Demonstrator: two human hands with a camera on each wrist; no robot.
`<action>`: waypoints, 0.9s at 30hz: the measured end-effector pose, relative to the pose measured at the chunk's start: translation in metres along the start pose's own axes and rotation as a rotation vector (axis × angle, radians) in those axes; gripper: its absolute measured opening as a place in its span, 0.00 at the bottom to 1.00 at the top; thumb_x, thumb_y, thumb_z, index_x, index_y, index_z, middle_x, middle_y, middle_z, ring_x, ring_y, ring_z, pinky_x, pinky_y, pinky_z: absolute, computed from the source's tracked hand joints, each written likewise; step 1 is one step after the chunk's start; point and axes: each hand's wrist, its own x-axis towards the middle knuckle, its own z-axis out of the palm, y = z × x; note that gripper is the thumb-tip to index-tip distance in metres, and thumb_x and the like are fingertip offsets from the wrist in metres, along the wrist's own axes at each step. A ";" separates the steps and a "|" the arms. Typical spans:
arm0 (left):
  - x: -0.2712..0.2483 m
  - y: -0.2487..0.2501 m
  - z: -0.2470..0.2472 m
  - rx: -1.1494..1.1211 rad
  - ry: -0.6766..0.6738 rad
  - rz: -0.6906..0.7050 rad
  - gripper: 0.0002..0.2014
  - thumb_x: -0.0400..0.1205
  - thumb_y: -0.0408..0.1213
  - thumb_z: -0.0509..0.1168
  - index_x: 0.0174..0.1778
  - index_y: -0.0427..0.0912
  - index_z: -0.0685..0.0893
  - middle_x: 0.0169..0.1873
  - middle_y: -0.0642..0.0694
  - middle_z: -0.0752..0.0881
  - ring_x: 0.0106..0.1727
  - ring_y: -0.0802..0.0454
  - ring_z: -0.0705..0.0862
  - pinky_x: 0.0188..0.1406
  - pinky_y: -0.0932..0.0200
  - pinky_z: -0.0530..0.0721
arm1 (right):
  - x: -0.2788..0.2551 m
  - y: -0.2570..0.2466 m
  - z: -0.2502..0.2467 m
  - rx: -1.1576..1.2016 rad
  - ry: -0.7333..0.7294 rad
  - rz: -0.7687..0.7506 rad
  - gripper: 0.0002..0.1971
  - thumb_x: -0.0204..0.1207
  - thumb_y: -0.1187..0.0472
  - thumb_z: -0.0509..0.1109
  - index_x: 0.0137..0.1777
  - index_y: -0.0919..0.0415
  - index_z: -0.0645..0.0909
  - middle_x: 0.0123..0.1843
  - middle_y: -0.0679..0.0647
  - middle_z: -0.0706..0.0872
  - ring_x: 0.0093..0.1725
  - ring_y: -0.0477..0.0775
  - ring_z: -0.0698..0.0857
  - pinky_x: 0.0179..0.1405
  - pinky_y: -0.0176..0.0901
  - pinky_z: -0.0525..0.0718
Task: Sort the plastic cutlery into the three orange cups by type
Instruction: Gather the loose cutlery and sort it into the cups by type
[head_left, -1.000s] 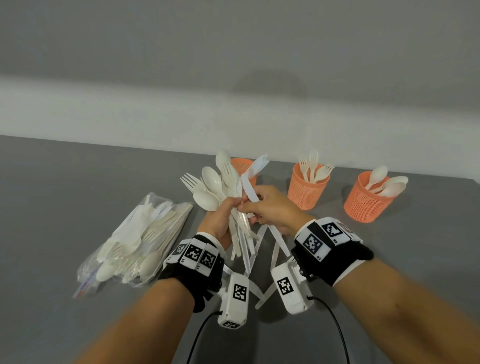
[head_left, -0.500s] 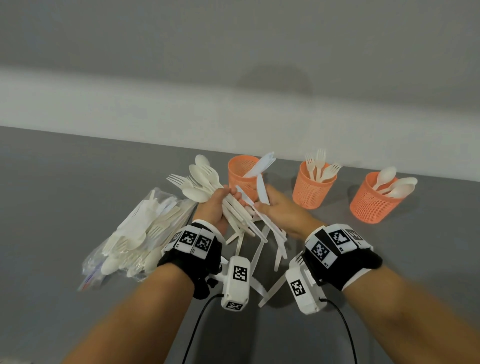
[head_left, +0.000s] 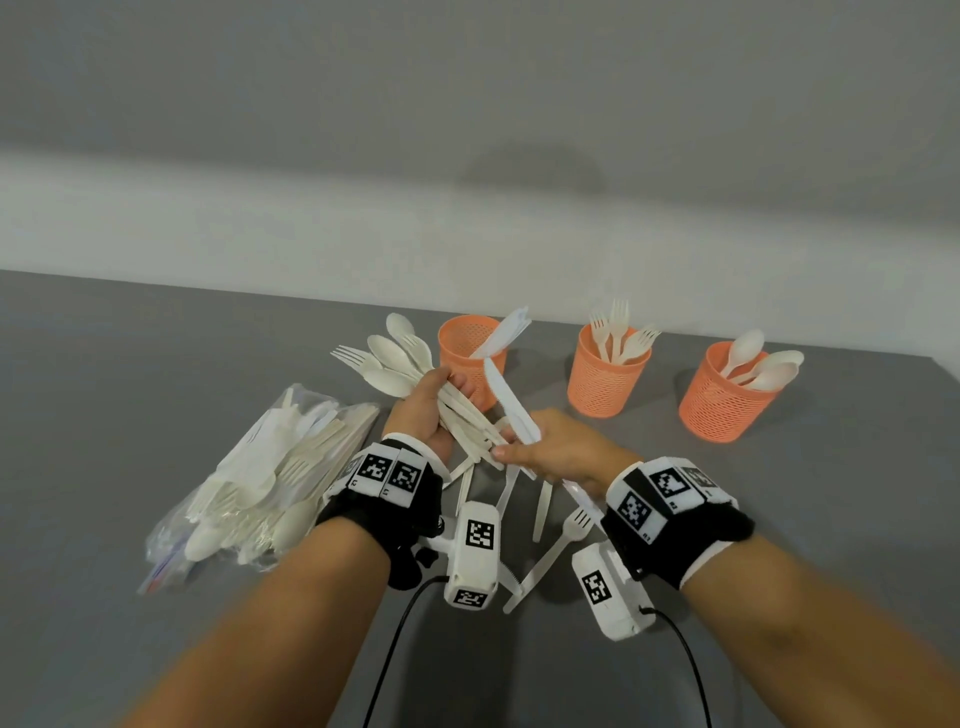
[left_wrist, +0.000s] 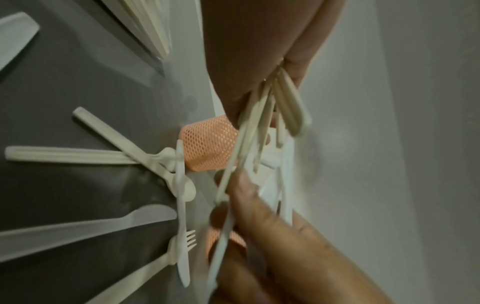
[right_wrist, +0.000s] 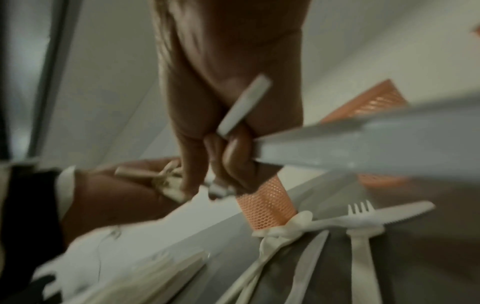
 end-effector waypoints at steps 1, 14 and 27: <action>0.000 0.001 0.000 -0.007 0.014 0.008 0.12 0.84 0.36 0.60 0.37 0.34 0.79 0.33 0.42 0.84 0.29 0.52 0.87 0.25 0.62 0.87 | -0.001 0.003 -0.004 0.012 -0.038 0.054 0.09 0.75 0.64 0.72 0.54 0.65 0.81 0.19 0.43 0.76 0.16 0.39 0.71 0.16 0.29 0.68; 0.012 0.019 -0.016 -0.034 0.049 0.160 0.15 0.84 0.32 0.57 0.30 0.40 0.71 0.12 0.51 0.72 0.15 0.57 0.74 0.33 0.59 0.81 | 0.000 0.006 -0.055 -0.078 -0.085 0.033 0.15 0.84 0.53 0.58 0.37 0.57 0.74 0.24 0.48 0.72 0.23 0.45 0.70 0.29 0.34 0.74; -0.010 0.024 -0.029 0.358 -0.193 0.090 0.11 0.82 0.34 0.61 0.33 0.40 0.77 0.20 0.51 0.78 0.20 0.58 0.77 0.30 0.61 0.80 | 0.128 -0.091 -0.028 0.390 0.808 -0.484 0.10 0.86 0.53 0.51 0.49 0.58 0.68 0.30 0.48 0.67 0.29 0.48 0.68 0.35 0.44 0.74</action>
